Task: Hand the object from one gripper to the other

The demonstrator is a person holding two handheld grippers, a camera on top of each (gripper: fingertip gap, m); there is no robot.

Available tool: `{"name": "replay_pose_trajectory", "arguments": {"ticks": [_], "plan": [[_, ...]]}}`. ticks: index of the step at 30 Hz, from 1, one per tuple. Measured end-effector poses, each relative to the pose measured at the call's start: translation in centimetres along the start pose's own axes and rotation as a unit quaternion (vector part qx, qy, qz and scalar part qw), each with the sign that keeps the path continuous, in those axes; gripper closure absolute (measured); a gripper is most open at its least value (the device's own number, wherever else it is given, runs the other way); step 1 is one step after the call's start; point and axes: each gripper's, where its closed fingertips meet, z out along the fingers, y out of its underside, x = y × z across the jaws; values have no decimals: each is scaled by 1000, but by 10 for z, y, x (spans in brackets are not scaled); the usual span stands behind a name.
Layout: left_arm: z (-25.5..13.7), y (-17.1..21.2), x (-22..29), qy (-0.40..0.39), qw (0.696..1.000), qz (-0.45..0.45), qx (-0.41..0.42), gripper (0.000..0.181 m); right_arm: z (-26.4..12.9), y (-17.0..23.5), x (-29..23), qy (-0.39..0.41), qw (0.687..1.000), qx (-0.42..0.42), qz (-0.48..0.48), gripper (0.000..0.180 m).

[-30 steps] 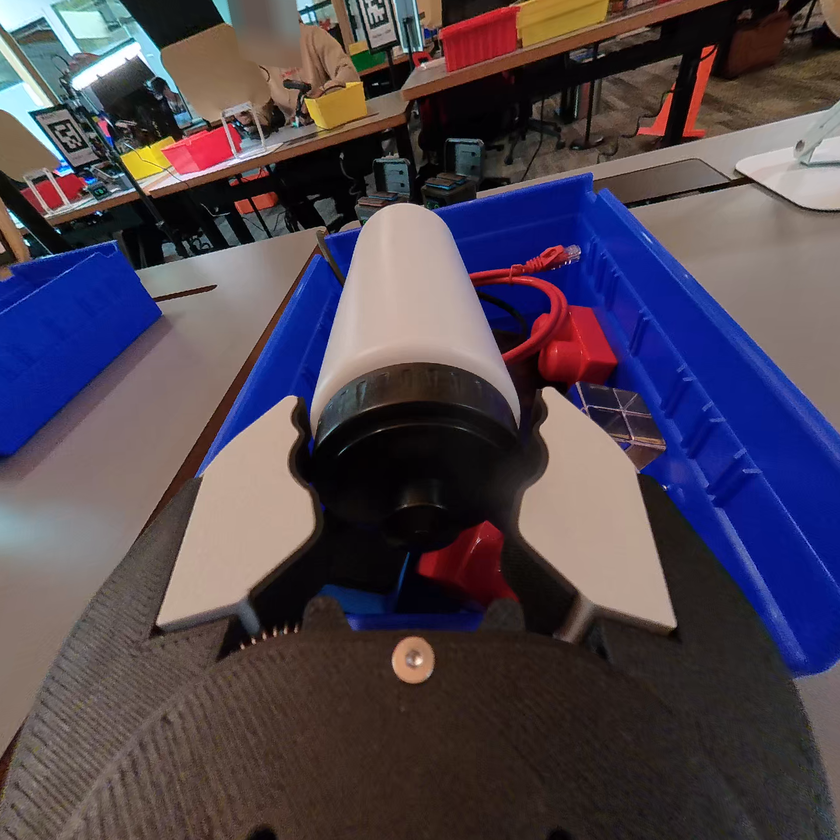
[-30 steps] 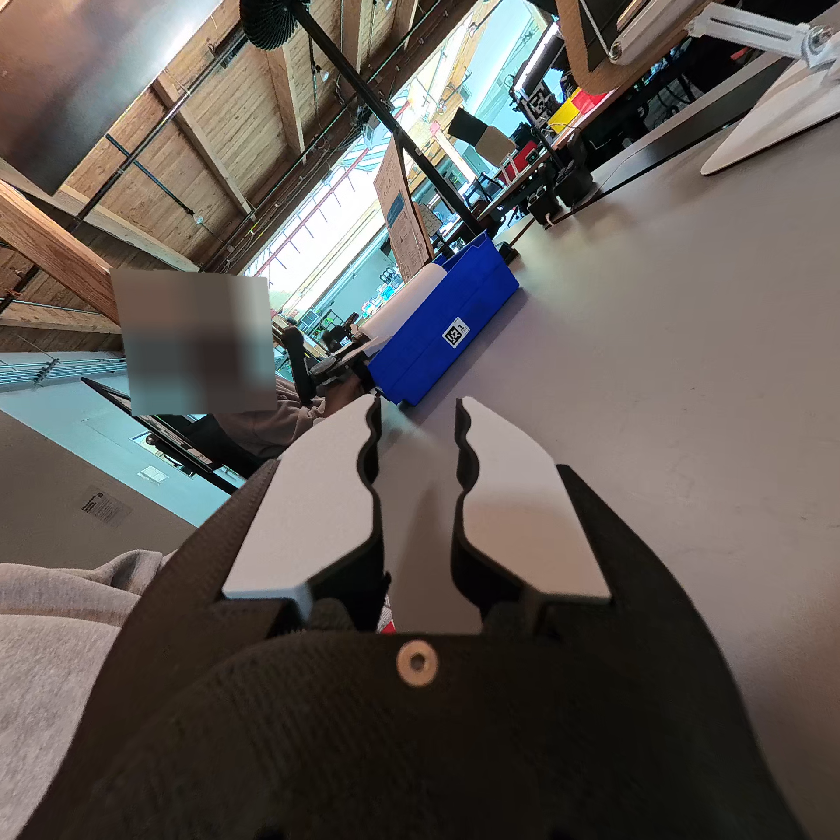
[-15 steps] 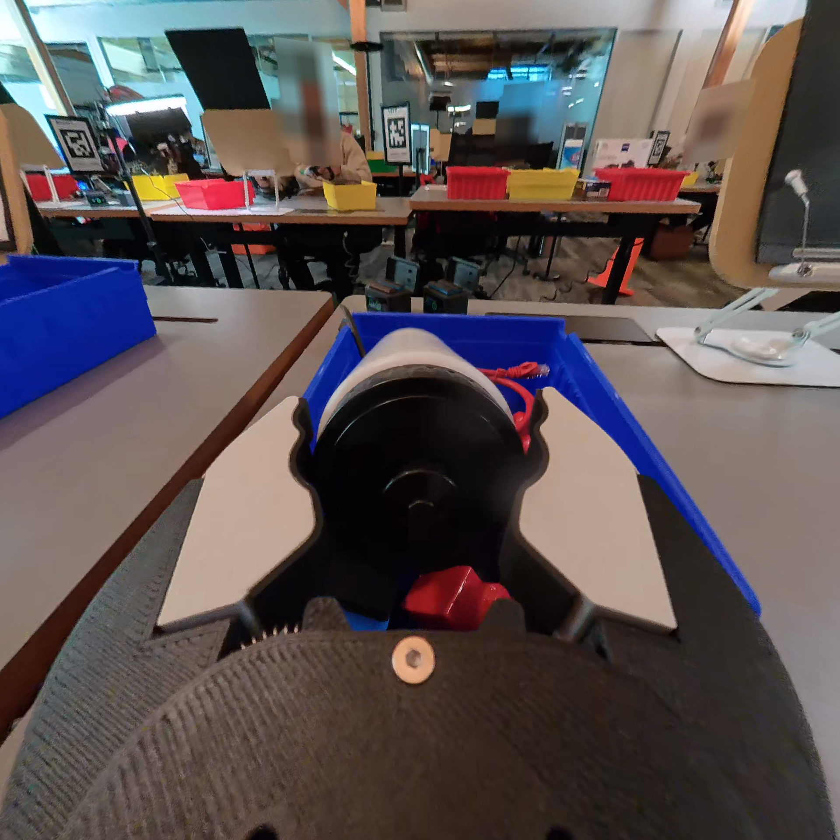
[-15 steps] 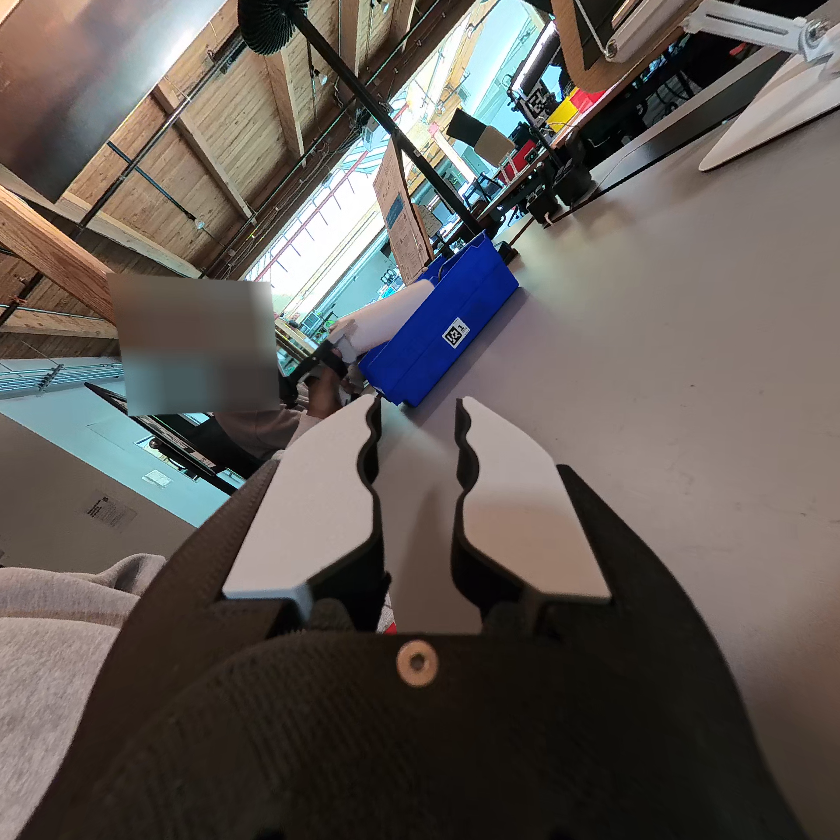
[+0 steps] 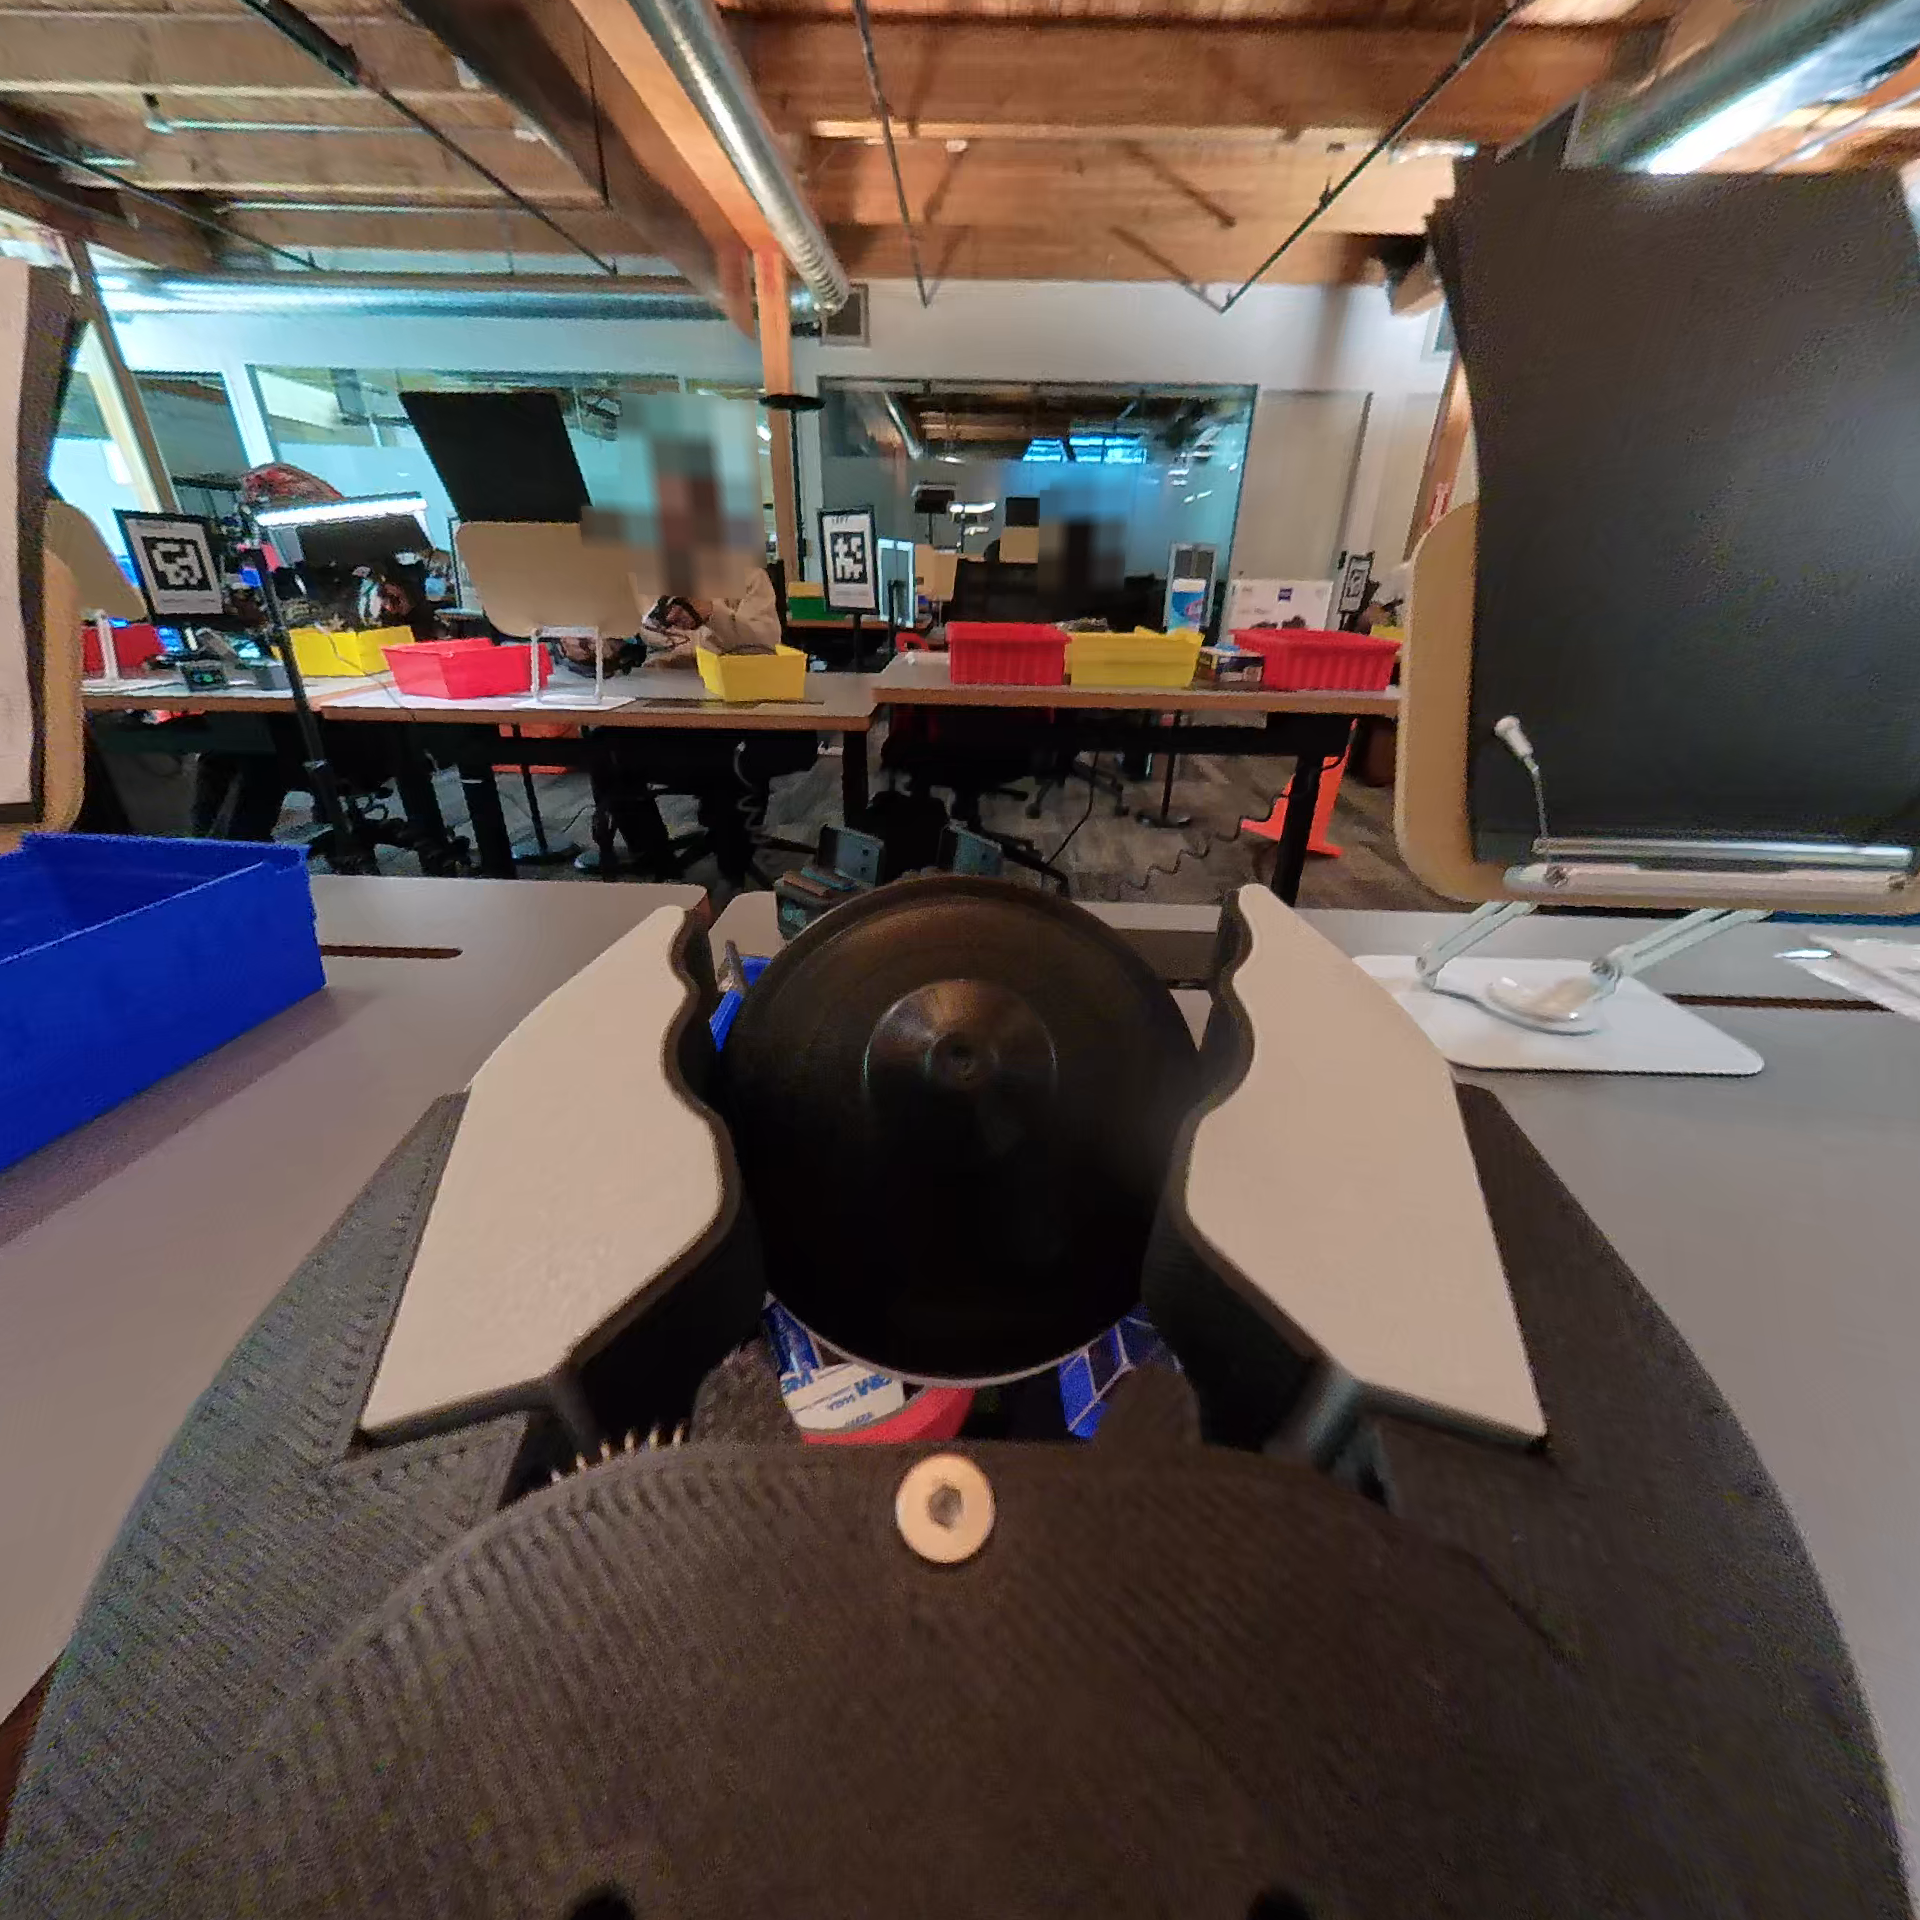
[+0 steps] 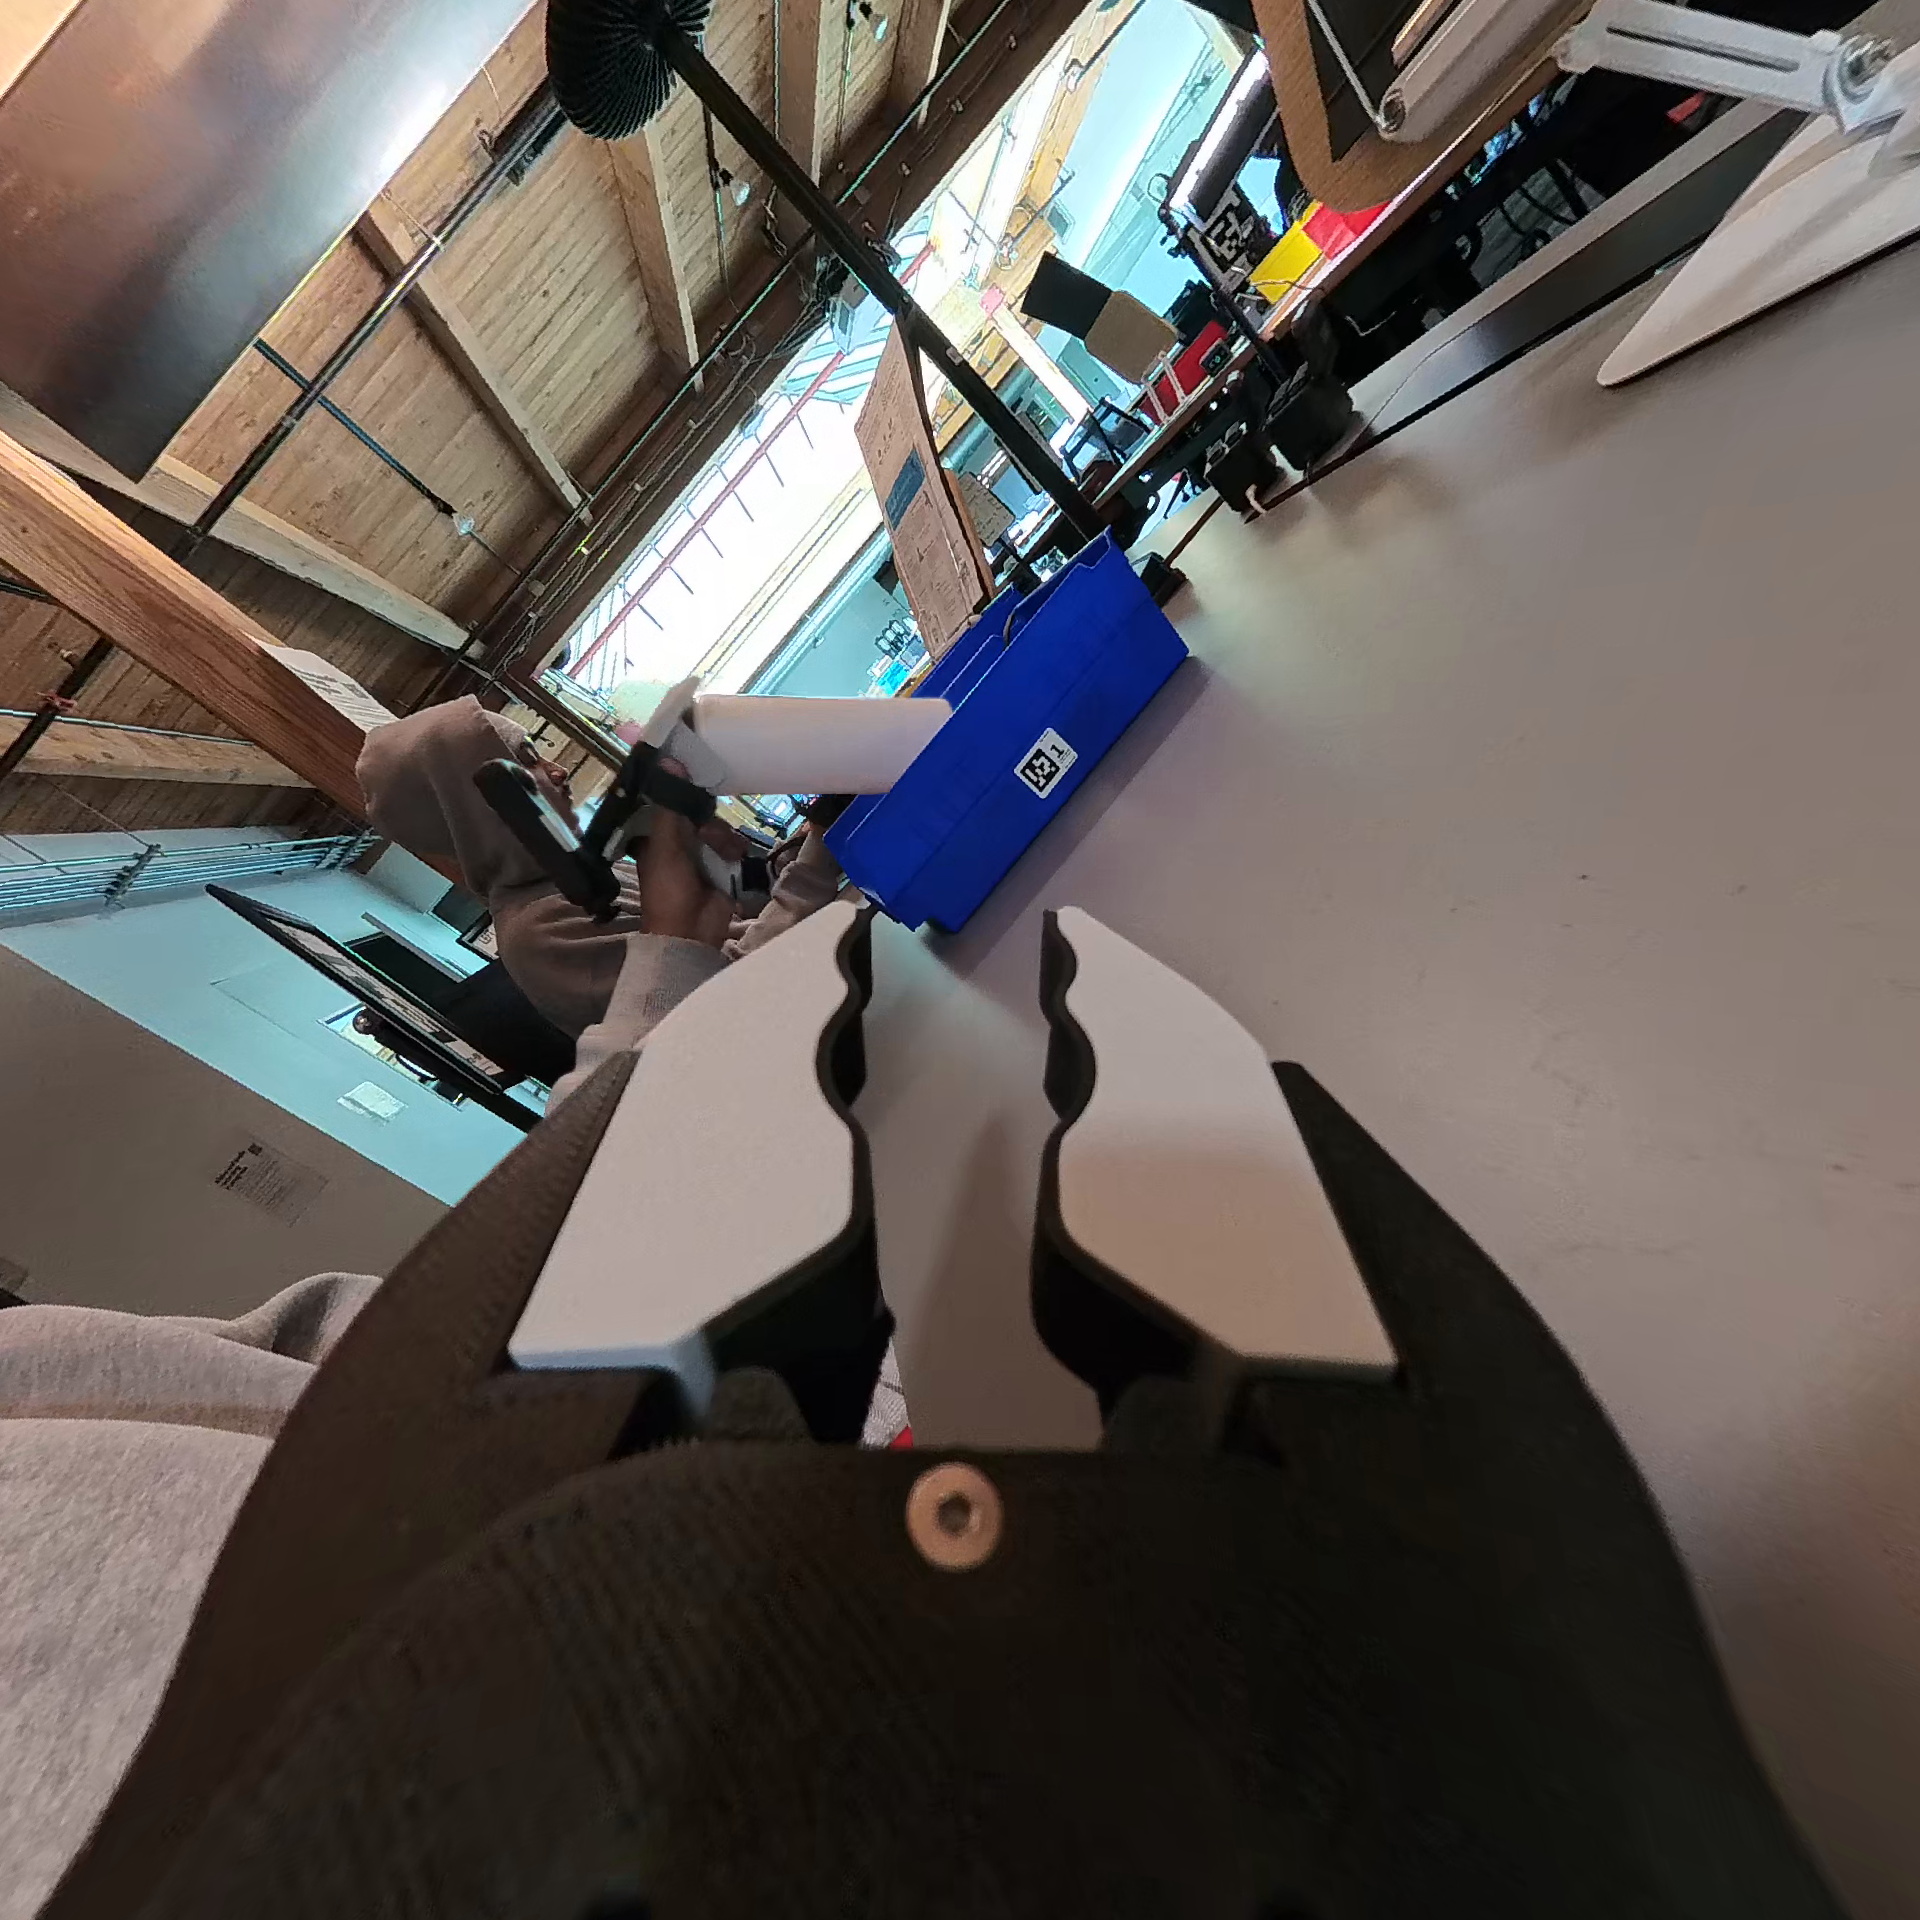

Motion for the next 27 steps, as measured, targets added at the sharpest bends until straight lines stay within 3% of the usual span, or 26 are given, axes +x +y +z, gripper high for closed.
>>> {"name": "replay_pose_trajectory", "arguments": {"ticks": [17,27], "plan": [[2,-24,36,42,999,18,11,88,0,0,1,-2,1000,2,9,148],[10,-12,43,48,999,16,-6,88,0,0,1,-4,1000,4,16,148]]}}
